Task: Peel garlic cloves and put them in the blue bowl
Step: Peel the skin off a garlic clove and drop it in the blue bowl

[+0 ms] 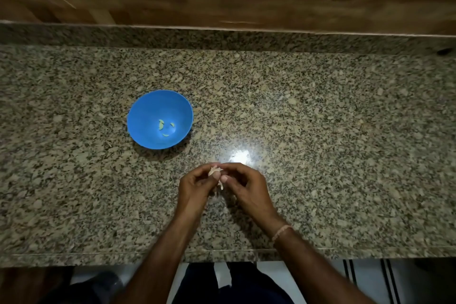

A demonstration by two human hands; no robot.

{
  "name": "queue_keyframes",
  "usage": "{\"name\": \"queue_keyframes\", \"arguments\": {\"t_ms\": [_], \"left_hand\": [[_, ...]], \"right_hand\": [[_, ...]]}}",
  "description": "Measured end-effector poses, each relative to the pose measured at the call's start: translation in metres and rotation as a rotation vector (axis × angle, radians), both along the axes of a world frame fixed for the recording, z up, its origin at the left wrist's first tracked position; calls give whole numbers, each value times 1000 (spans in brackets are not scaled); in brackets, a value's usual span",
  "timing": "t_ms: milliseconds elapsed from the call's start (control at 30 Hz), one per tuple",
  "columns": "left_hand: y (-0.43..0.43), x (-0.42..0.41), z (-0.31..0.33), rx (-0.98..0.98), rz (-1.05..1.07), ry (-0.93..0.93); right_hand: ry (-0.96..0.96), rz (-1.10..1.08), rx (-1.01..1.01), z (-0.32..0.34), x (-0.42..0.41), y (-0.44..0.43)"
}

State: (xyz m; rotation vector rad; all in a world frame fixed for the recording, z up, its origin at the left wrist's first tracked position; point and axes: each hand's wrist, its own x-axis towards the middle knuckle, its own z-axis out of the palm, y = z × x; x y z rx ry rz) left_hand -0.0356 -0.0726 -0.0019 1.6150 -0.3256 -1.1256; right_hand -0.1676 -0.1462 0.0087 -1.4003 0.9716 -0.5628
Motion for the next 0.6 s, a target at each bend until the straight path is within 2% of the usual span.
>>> {"name": "queue_keyframes", "arguments": {"t_ms": [100,233,433,600], "left_hand": [[4,-15,8,-52,73,145],[7,-25,16,-126,152,256],[3,-28,26,-143,173,291],[4,-30,28,-151,145,271]], "right_hand": [[-69,-20,32,7,-2,1],[-15,-1,-26,13,-7,-6],[45,65,-301,28,-14,-7],[36,64,-344,29,-21,-5]]}}
